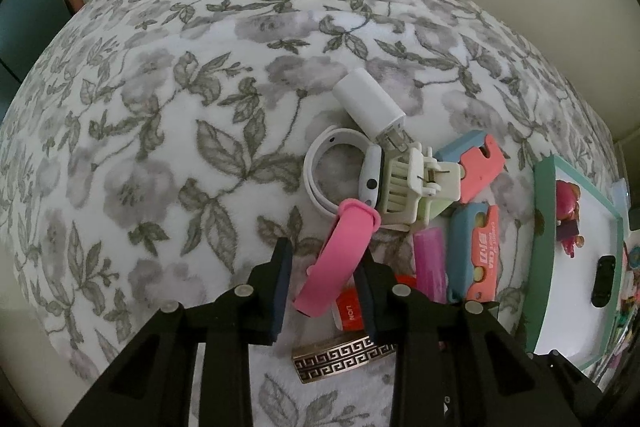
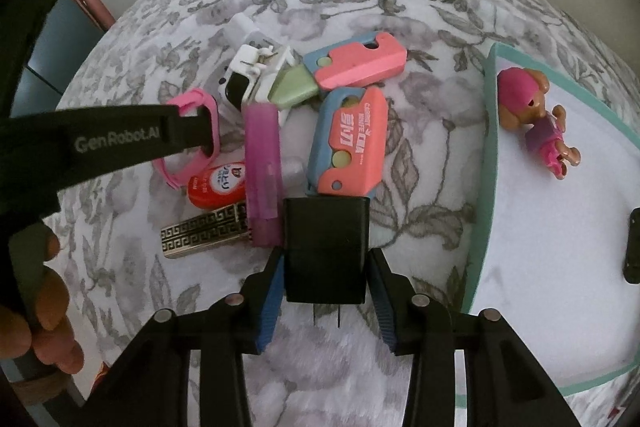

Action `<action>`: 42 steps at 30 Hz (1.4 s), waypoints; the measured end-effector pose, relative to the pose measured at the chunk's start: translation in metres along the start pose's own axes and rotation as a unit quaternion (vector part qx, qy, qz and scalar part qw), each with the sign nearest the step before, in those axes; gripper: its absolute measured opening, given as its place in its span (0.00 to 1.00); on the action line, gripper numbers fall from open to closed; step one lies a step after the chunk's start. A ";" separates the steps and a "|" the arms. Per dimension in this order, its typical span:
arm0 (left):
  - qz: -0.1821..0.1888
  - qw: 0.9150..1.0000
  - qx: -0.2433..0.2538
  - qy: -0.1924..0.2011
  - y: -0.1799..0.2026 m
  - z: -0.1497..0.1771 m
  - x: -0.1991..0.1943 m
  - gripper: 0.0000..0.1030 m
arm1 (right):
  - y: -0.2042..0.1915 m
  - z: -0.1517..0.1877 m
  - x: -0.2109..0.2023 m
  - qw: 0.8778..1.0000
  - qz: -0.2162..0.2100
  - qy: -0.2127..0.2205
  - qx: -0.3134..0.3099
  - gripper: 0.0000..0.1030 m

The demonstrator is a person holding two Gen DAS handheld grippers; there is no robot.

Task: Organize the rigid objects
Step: 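Grasp the black charger with the right tool while the left tool grasps the pink watch band, then carry the charger and watch band into the tray and release both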

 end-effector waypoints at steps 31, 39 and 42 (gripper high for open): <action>0.006 0.998 0.021 0.062 0.009 -0.010 -0.035 0.14 | 0.024 -0.001 -0.032 0.998 -0.025 0.038 0.044 0.41; 0.010 0.995 0.029 0.095 0.016 -0.013 -0.057 0.14 | 0.029 -0.006 -0.047 0.996 -0.033 0.059 0.056 0.41; 0.010 0.994 0.035 0.101 0.021 -0.013 -0.062 0.14 | 0.032 -0.008 -0.052 0.995 -0.035 0.066 0.060 0.41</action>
Point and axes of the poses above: each gripper's, at about its wrist camera, not at the fingertips, and x roughly the way its jaws point, y to its right, z to its underside, the point moved 2 cm from there along x, roughly the way its jaws point, and after that the axes turned 1 degree about y, right-handed, at the moved point
